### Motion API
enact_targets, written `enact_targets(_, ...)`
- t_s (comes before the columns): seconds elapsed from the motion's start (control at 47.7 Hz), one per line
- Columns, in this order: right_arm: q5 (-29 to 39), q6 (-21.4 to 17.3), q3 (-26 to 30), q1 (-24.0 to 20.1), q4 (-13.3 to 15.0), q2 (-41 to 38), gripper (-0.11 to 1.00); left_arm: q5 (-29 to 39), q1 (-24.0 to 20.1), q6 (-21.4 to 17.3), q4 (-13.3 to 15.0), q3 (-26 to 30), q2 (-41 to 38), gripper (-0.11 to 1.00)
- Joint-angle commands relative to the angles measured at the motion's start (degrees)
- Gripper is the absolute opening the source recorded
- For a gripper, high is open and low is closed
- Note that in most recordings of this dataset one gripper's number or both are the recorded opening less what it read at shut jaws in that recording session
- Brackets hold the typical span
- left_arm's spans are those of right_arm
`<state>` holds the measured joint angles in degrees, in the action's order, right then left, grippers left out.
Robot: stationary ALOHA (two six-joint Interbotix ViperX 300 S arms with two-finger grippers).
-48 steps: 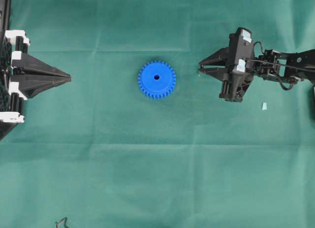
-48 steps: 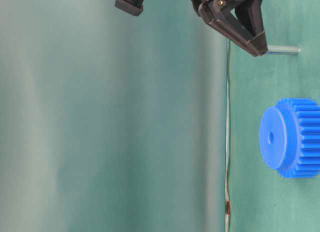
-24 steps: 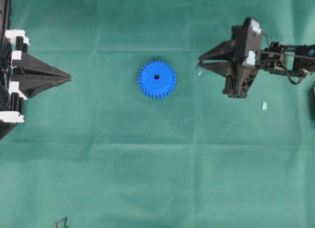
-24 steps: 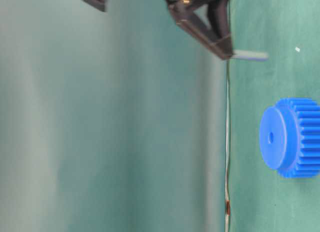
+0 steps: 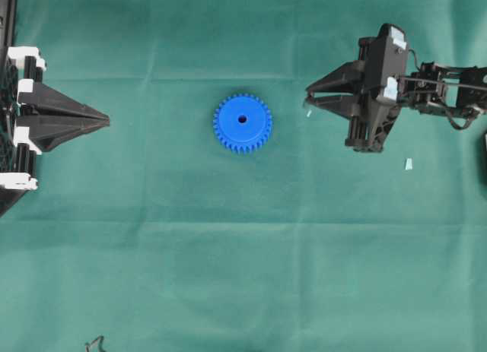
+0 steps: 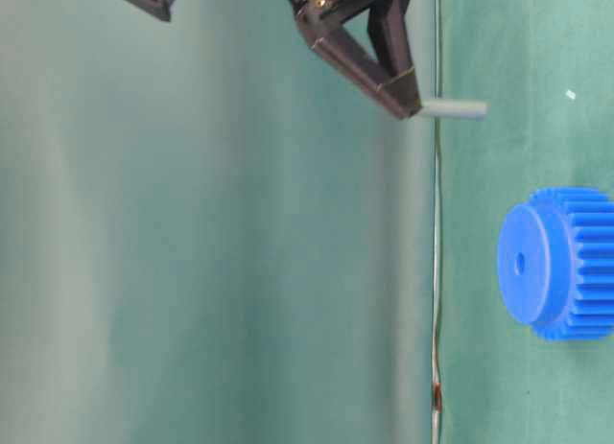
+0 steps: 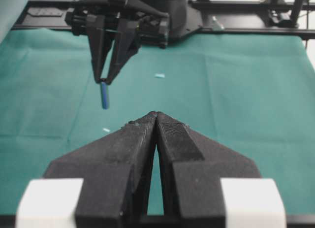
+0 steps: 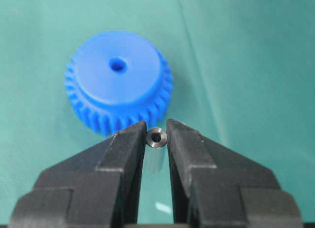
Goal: Insert the shaft into the center hole of the gear.
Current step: 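Carry the held shaft left over the blue gear's center hole, then align and lower the shaft into the gear's center hole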
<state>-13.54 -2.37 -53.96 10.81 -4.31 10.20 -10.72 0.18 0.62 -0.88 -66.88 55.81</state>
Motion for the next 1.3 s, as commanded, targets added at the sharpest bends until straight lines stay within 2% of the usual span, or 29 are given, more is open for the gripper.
enact_targets(0.0,0.0,-0.1,3.3,-1.1,-0.1,-0.8,0.16,-0.3,-0.1,0.1,-0.1,1.5,-0.4,0.00)
enact_targets(0.377,1.6,0.0,14.0,-4.2,0.1,-9.1,0.16,0.1,-0.1,0.0,-0.1,1.4,-0.3,0.00)
enact_targets(0.545,1.7,0.1,16.9,-4.8,0.2,-11.0,0.16,0.6,-0.1,0.0,-0.1,1.4,-0.3,0.00)
enact_targets(1.279,-0.2,0.2,18.3,-4.8,0.3,-16.4,0.16,1.1,-0.1,0.1,-0.1,1.4,-0.3,0.00)
